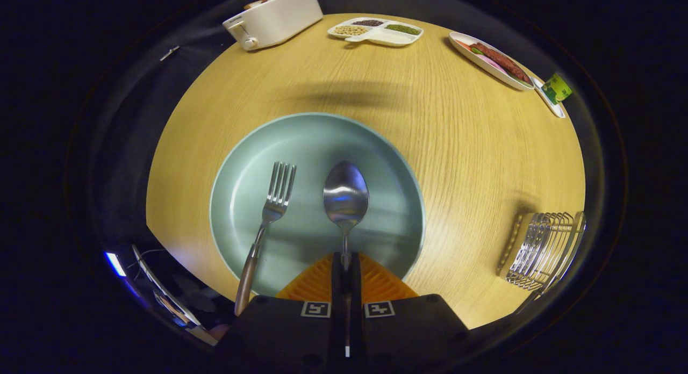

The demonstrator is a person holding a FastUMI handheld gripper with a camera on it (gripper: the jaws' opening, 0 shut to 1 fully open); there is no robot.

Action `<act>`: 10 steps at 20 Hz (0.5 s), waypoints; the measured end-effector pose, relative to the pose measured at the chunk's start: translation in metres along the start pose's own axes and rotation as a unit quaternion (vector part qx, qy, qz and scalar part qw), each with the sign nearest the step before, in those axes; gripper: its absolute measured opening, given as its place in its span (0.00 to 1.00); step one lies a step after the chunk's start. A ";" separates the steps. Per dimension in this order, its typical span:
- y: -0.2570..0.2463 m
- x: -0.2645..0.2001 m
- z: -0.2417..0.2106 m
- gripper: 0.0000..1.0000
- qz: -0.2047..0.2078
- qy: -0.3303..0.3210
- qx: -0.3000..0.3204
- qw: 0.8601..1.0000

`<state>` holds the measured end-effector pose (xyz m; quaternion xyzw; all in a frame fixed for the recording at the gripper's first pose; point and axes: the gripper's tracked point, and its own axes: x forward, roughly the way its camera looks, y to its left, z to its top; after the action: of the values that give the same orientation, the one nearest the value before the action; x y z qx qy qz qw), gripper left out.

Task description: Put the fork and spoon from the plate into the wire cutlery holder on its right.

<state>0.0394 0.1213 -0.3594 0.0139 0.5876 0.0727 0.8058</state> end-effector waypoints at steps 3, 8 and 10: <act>-0.005 -0.018 0.004 0.08 0.011 -0.008 0.010 1.000; -0.017 -0.056 0.009 0.08 0.027 -0.037 0.007 0.999; -0.022 -0.073 0.012 0.08 0.038 -0.050 0.009 0.998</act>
<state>0.0312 0.0906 -0.2889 0.0472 0.5462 0.0966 0.8307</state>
